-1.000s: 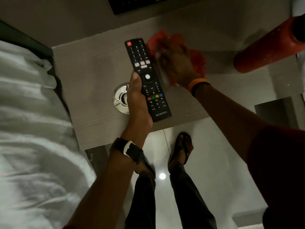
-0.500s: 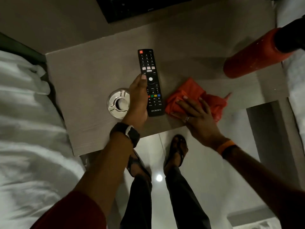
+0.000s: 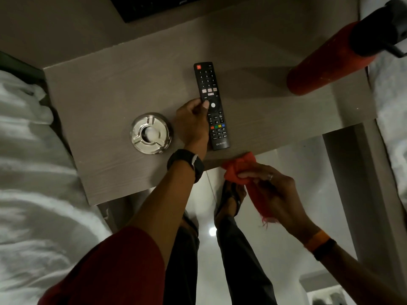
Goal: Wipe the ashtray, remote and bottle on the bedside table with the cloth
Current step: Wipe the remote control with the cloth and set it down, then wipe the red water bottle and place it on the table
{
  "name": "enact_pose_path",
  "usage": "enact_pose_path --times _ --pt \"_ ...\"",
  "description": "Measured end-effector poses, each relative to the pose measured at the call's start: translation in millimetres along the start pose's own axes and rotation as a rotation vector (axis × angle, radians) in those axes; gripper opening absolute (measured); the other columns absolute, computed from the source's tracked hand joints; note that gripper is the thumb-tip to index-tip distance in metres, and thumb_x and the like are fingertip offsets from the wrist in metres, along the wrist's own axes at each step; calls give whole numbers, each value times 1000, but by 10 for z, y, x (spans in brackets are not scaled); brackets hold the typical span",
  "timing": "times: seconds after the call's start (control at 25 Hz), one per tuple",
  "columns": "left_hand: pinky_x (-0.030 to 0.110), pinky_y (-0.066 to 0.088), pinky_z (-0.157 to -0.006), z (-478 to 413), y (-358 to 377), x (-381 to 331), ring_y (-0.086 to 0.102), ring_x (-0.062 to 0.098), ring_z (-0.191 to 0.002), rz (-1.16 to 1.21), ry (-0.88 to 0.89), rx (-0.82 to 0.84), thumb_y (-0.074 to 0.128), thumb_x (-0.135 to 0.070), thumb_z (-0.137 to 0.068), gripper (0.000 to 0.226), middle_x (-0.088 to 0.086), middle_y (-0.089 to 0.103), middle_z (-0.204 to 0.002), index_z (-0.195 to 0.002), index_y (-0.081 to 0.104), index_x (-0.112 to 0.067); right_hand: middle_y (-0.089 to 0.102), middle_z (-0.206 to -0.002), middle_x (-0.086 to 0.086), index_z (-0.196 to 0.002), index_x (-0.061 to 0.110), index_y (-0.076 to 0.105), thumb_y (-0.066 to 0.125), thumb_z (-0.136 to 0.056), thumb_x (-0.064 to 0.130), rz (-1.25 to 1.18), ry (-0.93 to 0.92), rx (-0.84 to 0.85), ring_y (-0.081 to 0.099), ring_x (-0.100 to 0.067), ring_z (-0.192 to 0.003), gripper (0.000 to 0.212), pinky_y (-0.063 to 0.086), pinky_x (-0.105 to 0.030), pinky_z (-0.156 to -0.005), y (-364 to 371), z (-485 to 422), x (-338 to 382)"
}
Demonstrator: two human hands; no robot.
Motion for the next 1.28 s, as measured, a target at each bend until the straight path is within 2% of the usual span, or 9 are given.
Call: enact_pose_path --times 0.24,0.32,0.4,0.48,0.64,0.84,0.96,1.12,1.28 --pt "35 52 -82 71 -56 -88 64 24 -92 -232 134 -79 70 -20 -89 15 9 70 -94 -97 67 -6 71 -118 3 -119 34 65 64 -83 24 -911 615 -207 72 -24 -100 38 62 -45 -79 -278 0 -26" --pt "27 44 -83 195 -16 -237 59 29 -99 -359 235 -140 66 -25 -91 23 12 66 -102 -110 68 -11 77 -94 -1 -94 25 73 62 -77 29 -1099 687 -317 75 -25 -83 20 61 -41 -71 -390 20 -32" --pt "28 45 -82 399 174 -540 57 28 -101 -338 415 -109 62 -22 -95 24 11 63 -107 -117 67 -14 74 -84 -1 -77 22 74 59 -82 39 -1203 660 -425 72 -24 -83 23 62 -40 -75 -536 28 -50" --pt "32 49 -85 601 434 -905 56 25 -103 -282 609 12 61 -21 -96 26 9 62 -110 -120 66 -10 77 -106 -3 -100 21 75 52 -88 51 -1255 595 -451 72 -27 -100 39 61 -42 -84 -687 -29 -5" --pt "20 47 -92 840 952 -1696 55 21 -114 -247 983 274 67 -30 -91 50 14 58 -124 -133 56 -5 78 -102 -2 -118 20 57 57 -87 29 -1242 529 -630 77 -19 -83 32 63 -35 -66 -1065 -210 146" --pt "39 41 -111 822 1566 -2175 40 32 -135 -826 1374 714 68 -41 -89 61 11 45 -147 -142 49 -19 58 -132 -13 -136 20 45 51 -97 26 -1197 434 -915 62 -37 -113 40 58 -49 -85 -1444 -482 345" --pt "30 36 -95 501 1650 -2232 51 31 -112 -794 1270 542 56 -27 -98 24 9 59 -121 -118 63 -16 62 -128 -9 -124 31 55 50 -96 34 -823 245 -923 64 -28 -111 28 53 -46 -95 -1403 -916 643" --pt "22 26 -101 168 1544 -2265 51 22 -108 -680 976 376 47 -38 -101 30 6 57 -116 -111 58 -13 34 -158 -12 -152 14 29 34 -107 26 -139 92 -669 30 -24 -148 47 5 -31 -127 -1147 -1804 523" --pt "39 46 -100 -44 1391 -2266 51 19 -112 -564 744 405 55 -31 -99 32 7 53 -120 -119 56 -6 69 -106 -17 -101 7 64 34 -106 32 -281 420 -905 62 -33 -105 39 43 -48 -103 -1433 -2094 6"
Point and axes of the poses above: each hand's wrist, its own z-axis away from the middle knuckle, its own y-axis out of the palm, x = y × z, the point moved 2 cm from there along -z, towards the middle knuckle
